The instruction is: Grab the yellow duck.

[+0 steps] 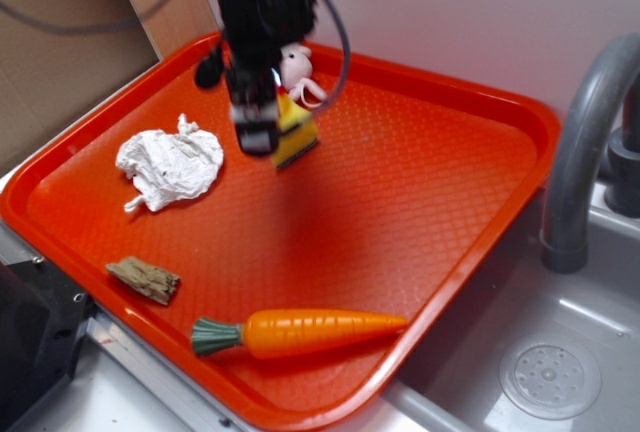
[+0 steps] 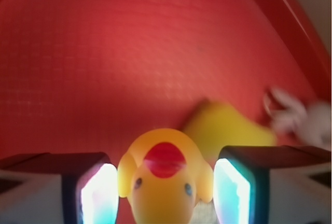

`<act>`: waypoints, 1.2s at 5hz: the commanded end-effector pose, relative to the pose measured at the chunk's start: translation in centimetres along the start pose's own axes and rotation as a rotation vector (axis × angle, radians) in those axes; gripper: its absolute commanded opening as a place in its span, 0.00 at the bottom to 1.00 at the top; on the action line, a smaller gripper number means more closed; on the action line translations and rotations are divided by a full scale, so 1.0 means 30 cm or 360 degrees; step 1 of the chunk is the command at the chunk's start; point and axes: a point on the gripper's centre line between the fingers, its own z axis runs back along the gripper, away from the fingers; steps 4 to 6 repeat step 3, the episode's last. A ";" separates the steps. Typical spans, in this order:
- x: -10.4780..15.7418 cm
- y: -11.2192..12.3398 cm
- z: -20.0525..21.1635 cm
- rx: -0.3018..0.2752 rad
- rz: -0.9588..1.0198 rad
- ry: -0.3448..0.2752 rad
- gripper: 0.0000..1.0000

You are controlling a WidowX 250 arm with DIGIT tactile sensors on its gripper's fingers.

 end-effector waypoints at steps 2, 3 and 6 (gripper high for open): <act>-0.145 -0.044 0.338 -0.0086 0.1224 -0.0067 0.00; -0.081 -0.064 0.352 -0.0107 0.1185 -0.0148 0.00; -0.081 -0.064 0.352 -0.0107 0.1185 -0.0148 0.00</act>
